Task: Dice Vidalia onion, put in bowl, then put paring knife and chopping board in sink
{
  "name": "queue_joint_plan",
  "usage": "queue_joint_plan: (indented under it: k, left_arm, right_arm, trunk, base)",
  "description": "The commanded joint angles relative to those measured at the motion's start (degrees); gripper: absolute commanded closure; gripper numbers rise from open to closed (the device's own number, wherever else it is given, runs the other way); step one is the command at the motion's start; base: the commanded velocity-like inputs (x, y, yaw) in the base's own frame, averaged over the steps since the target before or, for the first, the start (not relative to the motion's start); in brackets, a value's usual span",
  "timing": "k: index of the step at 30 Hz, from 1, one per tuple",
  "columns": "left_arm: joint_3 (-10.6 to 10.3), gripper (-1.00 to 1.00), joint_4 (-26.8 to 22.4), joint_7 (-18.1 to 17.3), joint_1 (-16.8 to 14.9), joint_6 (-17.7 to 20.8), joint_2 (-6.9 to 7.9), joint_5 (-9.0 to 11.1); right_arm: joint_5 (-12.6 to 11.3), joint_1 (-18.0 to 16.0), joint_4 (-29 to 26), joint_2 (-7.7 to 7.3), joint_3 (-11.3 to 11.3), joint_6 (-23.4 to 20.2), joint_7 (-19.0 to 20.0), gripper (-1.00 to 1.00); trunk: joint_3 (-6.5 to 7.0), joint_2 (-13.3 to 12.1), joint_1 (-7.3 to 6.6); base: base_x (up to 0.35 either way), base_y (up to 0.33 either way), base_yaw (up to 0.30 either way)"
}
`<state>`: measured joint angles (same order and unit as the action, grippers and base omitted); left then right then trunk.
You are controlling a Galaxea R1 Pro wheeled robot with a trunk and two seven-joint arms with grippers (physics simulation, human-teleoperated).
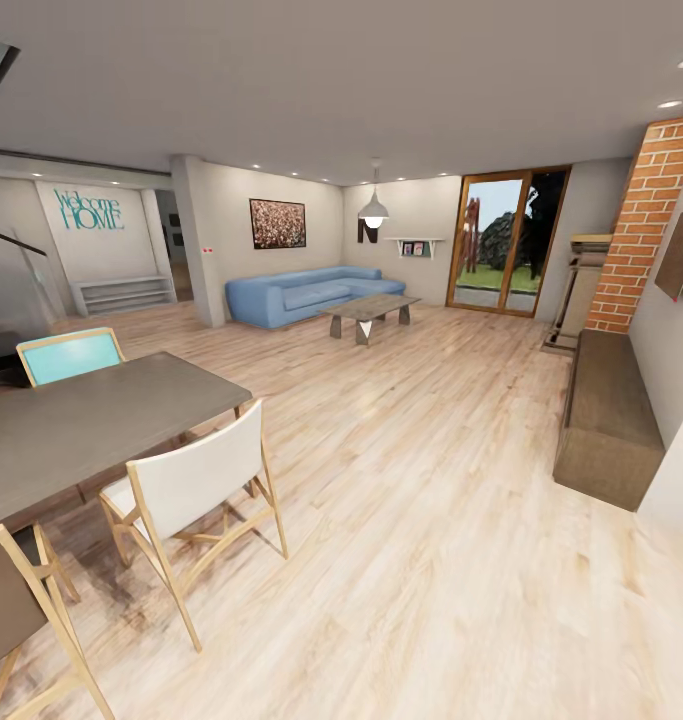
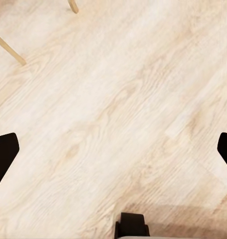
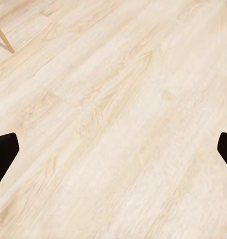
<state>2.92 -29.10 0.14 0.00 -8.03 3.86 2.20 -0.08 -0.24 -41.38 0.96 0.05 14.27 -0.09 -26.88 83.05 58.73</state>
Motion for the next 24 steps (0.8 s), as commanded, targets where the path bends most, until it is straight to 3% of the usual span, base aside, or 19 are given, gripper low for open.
queue_joint_plan:
  k: [1,24]
  left_arm:
    - [0.1,-1.0,0.0,0.0,0.0,-0.2,0.0,0.3]
    - [0.2,-1.0,-0.1,-0.2,0.0,-0.3,-0.08,0.4]
  right_arm:
    - [0.0,0.0,0.1,0.01,0.0,0.4,0.0,-1.0]
    - [0.0,0.0,0.3,-0.05,0.1,1.1,-0.1,-1.0]
  trunk:
    - [-0.05,0.0,0.0]
    - [-0.05,0.0,0.0]
  base:
    - [0.0,0.0,0.0]
    - [0.0,0.0,0.0]
